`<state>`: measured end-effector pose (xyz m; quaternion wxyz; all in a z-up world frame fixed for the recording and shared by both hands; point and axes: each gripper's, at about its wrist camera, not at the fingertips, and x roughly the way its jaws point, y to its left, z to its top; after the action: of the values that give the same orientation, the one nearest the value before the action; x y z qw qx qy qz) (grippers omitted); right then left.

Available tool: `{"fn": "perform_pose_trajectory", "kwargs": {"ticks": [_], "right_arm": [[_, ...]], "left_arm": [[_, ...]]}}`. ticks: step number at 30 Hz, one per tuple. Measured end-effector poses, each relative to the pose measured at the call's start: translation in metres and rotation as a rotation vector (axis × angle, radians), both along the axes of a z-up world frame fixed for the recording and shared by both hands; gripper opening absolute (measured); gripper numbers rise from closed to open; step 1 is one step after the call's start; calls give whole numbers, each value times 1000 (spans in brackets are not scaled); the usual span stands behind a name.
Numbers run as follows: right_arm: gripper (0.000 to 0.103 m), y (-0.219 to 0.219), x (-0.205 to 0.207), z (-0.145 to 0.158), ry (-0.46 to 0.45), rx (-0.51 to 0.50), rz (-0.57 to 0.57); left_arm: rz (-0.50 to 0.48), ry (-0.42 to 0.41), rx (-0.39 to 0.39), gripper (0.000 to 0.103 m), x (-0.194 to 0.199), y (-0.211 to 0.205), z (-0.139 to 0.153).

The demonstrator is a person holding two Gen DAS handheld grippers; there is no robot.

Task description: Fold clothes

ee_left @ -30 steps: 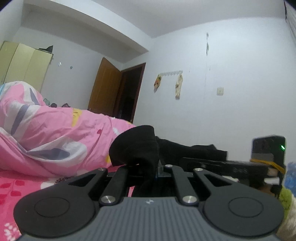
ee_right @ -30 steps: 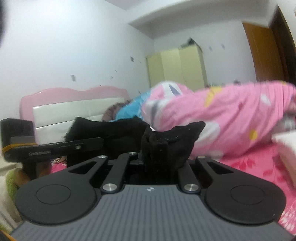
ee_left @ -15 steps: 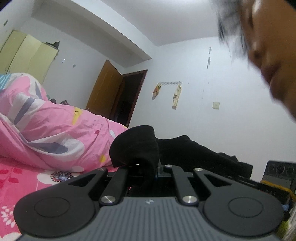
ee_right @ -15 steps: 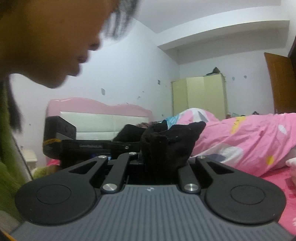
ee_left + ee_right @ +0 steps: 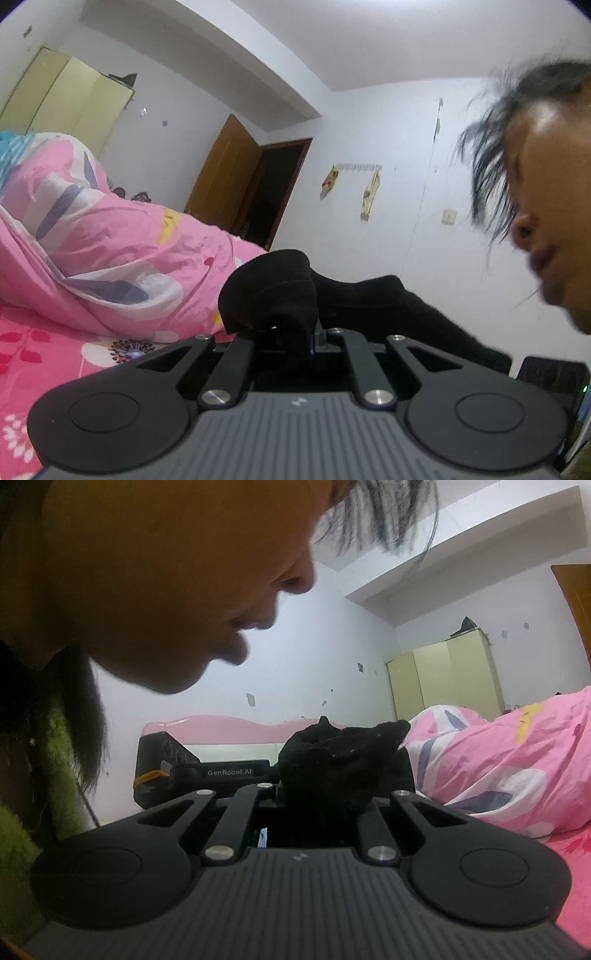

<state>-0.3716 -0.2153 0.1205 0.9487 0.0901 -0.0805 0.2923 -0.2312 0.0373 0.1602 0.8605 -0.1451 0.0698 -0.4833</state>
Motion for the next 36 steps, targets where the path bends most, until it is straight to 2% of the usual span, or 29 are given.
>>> {"fn": "perform_pose_trajectory", "kwargs": {"ticks": [3,6,9,12,13,16,17,19,20,22,26,27,29,31,33,36], "right_arm": [[7,-13,18,4,2,-4,-18],[7,-41,62,11,53,61,1],[7,-75,131,8,164,148,22],[7,-105,206,-15,322,216,6],[7,-114,232,-27,379,233,-18],[10,-133,303,-72,586,262,-63],[11,-137,320,-89,663,259,-96],[12,-143,353,-123,812,235,-158],[18,-145,357,-133,866,218,-196],[23,-148,357,-151,960,181,-277],[53,-168,313,-138,925,246,-313],[57,-172,299,-131,901,256,-335],[59,-182,270,-115,853,275,-379],[60,-186,240,-109,849,318,-384],[60,-189,210,-103,852,364,-385],[59,-175,158,-112,880,394,-344]], "left_arm": [[-19,-5,32,8,30,-16,2],[-42,68,42,8,80,-31,0],[-70,190,31,9,141,-42,-13],[-75,354,33,10,204,-50,-42],[-54,414,42,15,224,-53,-56],[57,561,118,49,279,-60,-105],[116,597,150,51,290,-60,-120],[170,654,176,51,302,-55,-140],[179,670,166,51,303,-50,-146],[178,668,145,55,297,-41,-147],[219,596,144,60,275,-26,-130],[227,579,146,60,270,-24,-124],[225,528,172,61,248,-23,-112],[215,469,208,61,224,-25,-101],[162,403,274,61,193,-37,-93],[20,295,400,61,140,-69,-93]]}}
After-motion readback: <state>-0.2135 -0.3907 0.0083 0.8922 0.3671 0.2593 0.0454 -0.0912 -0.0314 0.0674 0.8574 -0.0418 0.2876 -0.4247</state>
